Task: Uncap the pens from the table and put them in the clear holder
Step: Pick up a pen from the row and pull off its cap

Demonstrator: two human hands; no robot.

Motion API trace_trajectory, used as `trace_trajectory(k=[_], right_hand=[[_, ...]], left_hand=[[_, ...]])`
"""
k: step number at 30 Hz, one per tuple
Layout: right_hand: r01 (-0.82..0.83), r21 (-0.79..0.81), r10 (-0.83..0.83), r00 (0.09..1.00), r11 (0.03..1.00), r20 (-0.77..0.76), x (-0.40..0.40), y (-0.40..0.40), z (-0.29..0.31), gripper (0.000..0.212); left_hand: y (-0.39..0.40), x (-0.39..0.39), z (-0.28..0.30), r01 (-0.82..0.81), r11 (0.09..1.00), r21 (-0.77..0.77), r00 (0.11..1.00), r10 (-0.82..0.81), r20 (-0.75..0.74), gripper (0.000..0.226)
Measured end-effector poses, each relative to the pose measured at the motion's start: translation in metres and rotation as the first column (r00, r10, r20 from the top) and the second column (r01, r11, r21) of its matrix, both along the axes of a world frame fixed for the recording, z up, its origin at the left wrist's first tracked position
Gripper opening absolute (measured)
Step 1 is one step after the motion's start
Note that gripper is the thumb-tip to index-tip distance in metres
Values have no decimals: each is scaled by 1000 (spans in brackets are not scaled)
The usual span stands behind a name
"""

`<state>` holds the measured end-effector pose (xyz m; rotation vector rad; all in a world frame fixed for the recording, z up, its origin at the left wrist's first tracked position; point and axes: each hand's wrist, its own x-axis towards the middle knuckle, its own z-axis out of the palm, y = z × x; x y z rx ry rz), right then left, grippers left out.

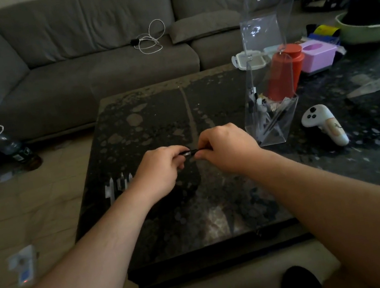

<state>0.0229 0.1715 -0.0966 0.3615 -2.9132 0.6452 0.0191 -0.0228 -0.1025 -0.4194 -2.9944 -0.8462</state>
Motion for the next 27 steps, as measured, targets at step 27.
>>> trace_trajectory(k=[27], right_hand=[[283,-622,-570,753,730,-327,7,121,76,15]], left_hand=[[92,4,-13,78,937,341,997,-65,-49,32]])
